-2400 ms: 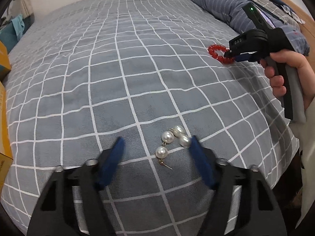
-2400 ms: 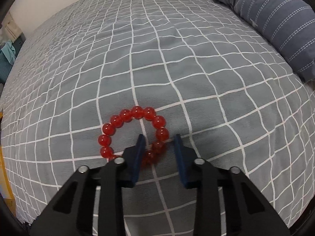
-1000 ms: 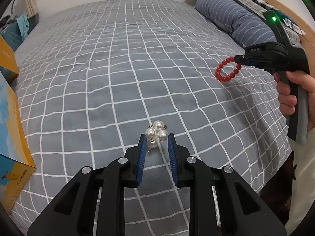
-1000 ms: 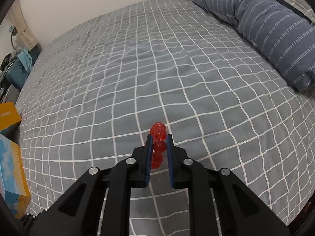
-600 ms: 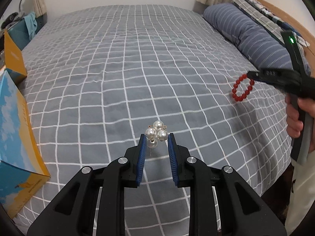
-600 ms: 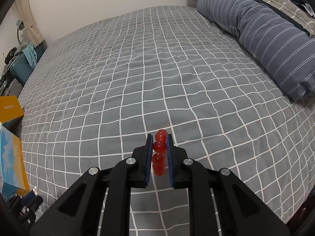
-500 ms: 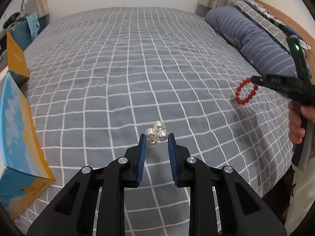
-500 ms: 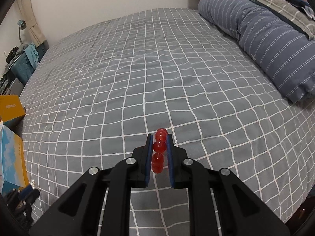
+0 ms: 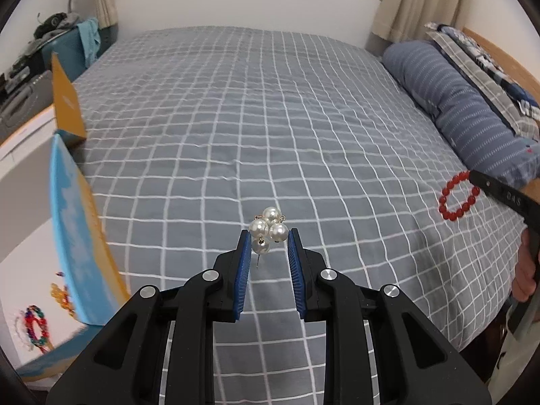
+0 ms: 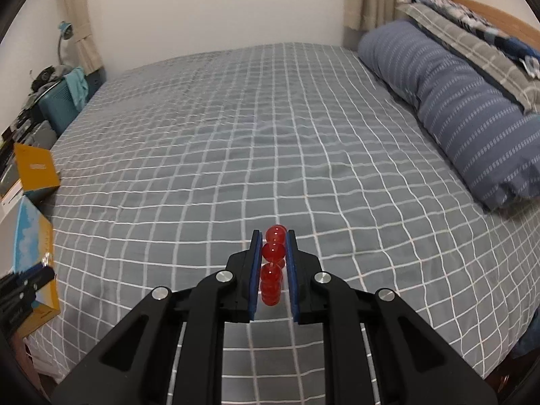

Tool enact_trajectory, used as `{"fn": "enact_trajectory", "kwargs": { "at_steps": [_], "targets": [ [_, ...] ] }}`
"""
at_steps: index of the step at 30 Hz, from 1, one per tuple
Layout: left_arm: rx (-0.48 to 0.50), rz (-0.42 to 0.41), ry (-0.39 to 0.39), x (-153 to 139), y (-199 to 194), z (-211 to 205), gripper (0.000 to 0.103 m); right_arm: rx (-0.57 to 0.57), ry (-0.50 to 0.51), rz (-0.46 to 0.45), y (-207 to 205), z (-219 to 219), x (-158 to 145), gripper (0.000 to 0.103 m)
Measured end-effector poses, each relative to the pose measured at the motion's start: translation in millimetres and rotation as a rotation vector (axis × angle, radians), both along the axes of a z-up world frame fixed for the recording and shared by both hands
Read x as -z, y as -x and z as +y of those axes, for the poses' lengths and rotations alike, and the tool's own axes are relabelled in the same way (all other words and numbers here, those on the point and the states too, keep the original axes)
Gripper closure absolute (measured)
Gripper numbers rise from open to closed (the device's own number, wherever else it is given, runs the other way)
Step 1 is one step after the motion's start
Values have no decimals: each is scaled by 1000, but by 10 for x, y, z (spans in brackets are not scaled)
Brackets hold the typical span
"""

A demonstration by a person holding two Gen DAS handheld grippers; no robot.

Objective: Organize jewelry
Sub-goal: 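Lift the pearl earrings and red bead bracelet and carry them into the box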

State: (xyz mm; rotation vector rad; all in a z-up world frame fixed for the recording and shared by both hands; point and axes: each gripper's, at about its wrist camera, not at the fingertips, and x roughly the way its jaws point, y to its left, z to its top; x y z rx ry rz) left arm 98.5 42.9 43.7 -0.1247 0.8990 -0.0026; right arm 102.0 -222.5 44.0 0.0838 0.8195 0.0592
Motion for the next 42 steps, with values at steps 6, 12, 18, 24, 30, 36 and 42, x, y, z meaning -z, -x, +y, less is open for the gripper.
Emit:
{"fn": "enact_trajectory", "kwargs": {
  "at_steps": [6, 12, 18, 24, 30, 36, 42],
  "targets": [
    [-41, -42, -21, -274, 78, 238, 81, -72, -2, -45, 57, 304, -242, 90],
    [-78, -69, -31, -510, 182, 507, 81, -168, -39, -52, 34, 701, -421, 90],
    [-131, -87, -40, -654, 366, 840, 81, -246, -35, -87, 16, 1195, -611, 90],
    [-219, -101, -40, -740, 588, 1293, 81, -349, -51, -134, 43, 1885, -779, 90],
    [-312, -100, -80, -737, 810, 1755, 81, -500, -94, -160, 195, 2682, -954, 90],
    [-418, -90, -66, -706, 1072, 2238, 81, -631, -146, -175, 435, 3314, -1122, 90],
    [-509, -71, -79, -640, 1380, 2610, 81, -738, -119, -185, 650, 3993, -1104, 90]
  ]
}}
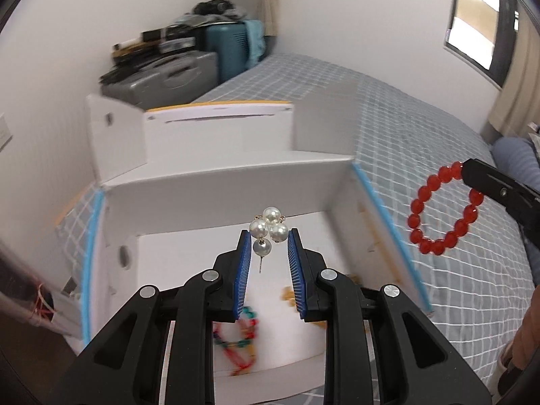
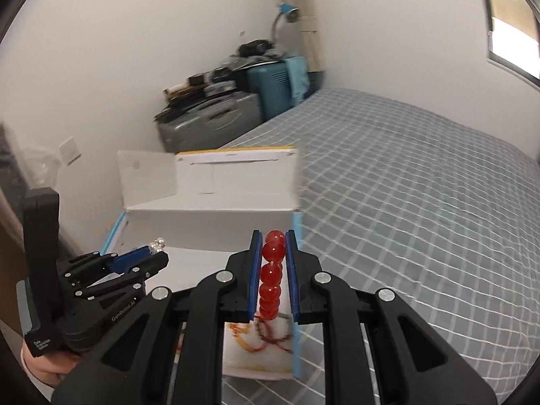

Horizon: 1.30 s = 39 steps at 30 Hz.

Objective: Organize jewelry

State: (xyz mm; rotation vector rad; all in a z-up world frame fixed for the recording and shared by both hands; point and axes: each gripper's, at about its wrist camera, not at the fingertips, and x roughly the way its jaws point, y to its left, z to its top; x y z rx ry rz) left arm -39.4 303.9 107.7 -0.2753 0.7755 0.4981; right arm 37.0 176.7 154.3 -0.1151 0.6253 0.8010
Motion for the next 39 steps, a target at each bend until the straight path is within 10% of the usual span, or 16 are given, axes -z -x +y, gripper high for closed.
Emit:
{"fn": "enact_trajectory", "kwargs": {
  "at_steps": [14, 26, 39],
  "targets": [
    [-98, 112, 99, 663, 264, 350, 81, -17, 157, 138, 36, 752, 1018, 90],
    [-115, 129, 123, 742, 227, 420, 78, 0, 217, 148, 27, 799, 1238, 89],
    [-142, 4, 21, 277, 630, 206, 15, 67, 140, -100, 420, 465, 612, 8]
  ]
}}
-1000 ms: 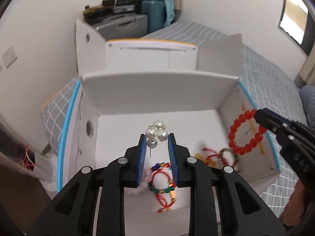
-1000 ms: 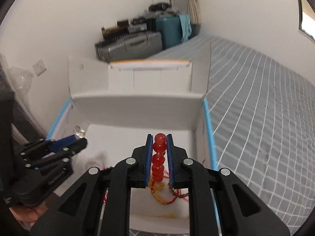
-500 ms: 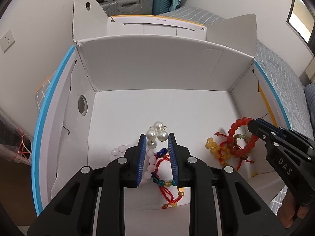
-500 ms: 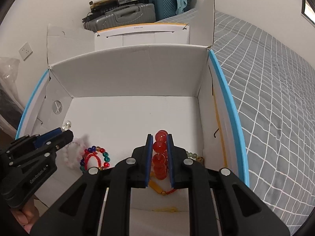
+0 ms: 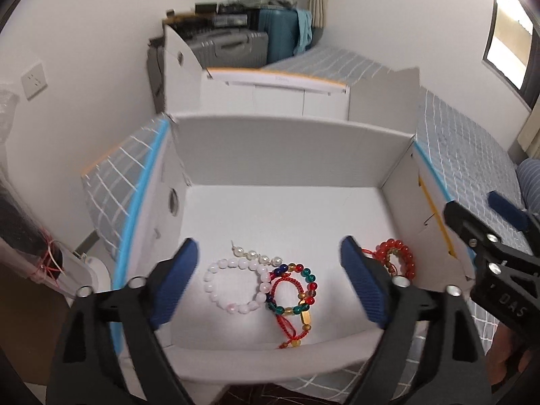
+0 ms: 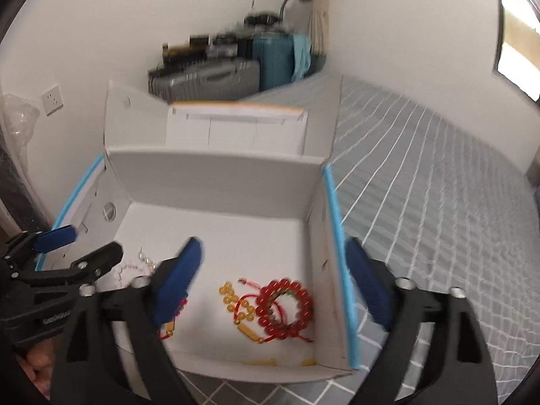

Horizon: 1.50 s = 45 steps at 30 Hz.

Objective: Organize jewelry

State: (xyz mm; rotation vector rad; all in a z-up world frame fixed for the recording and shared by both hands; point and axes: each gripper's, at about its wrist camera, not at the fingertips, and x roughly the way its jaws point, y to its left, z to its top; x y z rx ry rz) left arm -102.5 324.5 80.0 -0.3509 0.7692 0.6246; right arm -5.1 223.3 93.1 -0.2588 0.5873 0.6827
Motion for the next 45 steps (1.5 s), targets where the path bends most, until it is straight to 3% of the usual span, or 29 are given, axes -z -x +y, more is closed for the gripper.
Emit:
{"fn": "enact_trajectory", "kwargs": {
  "at_steps": [3, 14, 26, 41, 45],
  "targets": [
    [-21, -32, -36, -125, 156, -66, 7, 12, -25, -62, 141, -146, -137, 7],
    [-48, -78, -27, -187, 651, -376, 6, 26, -53, 16, 376, -552, -12, 7],
    [-51, -27, -46, 51, 700, -610, 6, 52, 4, 46, 484, -730, 369, 7],
    [-62, 2, -90, 95, 695, -632, 6, 47, 29, 67, 483, -669, 422, 7],
    [-71, 8, -69, 121, 693, -589, 6, 47, 29, 74, 482, -660, 430, 7]
  ]
}}
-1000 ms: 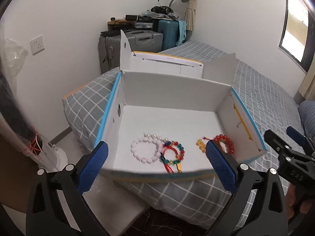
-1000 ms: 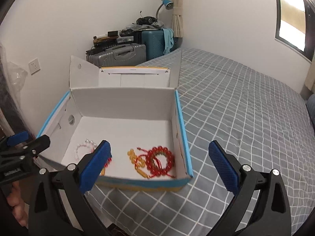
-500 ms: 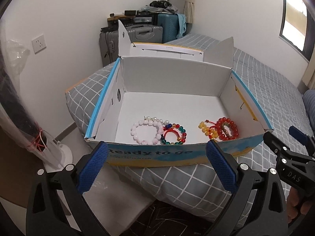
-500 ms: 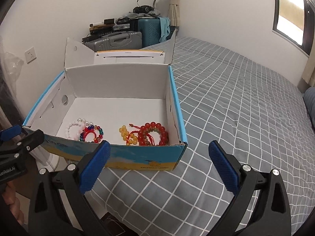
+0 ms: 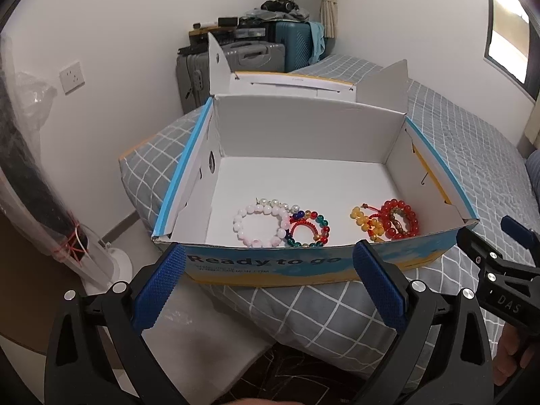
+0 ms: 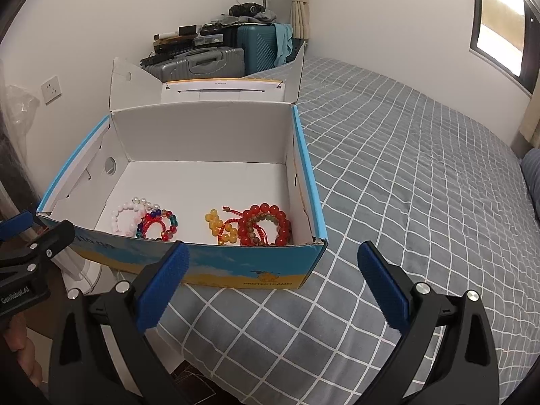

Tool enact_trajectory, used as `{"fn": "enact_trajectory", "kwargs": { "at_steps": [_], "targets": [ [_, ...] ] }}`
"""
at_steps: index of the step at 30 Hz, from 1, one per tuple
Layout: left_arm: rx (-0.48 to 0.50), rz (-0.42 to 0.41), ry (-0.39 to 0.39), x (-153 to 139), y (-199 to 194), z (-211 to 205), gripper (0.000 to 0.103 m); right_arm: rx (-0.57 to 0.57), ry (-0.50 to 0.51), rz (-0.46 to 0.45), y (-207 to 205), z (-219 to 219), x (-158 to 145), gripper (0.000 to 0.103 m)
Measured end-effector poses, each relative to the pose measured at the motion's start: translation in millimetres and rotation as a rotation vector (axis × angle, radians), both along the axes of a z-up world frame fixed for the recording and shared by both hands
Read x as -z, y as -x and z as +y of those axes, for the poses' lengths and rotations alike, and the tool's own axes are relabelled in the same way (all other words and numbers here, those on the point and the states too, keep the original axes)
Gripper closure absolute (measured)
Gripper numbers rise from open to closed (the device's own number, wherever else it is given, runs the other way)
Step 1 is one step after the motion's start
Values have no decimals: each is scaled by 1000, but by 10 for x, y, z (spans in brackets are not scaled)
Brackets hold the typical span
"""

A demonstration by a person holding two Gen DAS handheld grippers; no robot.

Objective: Organize jewelry

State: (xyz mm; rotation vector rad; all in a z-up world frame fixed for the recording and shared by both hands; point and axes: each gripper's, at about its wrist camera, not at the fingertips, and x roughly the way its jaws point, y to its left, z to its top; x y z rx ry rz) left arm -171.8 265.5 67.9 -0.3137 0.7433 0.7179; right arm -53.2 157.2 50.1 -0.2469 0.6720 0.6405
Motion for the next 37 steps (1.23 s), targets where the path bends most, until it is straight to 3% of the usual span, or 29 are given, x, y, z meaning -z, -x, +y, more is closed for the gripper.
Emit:
{"fn": "enact_trajectory", "kwargs": {
  "at_steps": [37],
  "targets": [
    [3, 11, -10, -8, -10, -23, 6, 3, 2, 3, 1, 40, 4, 7]
  ]
}}
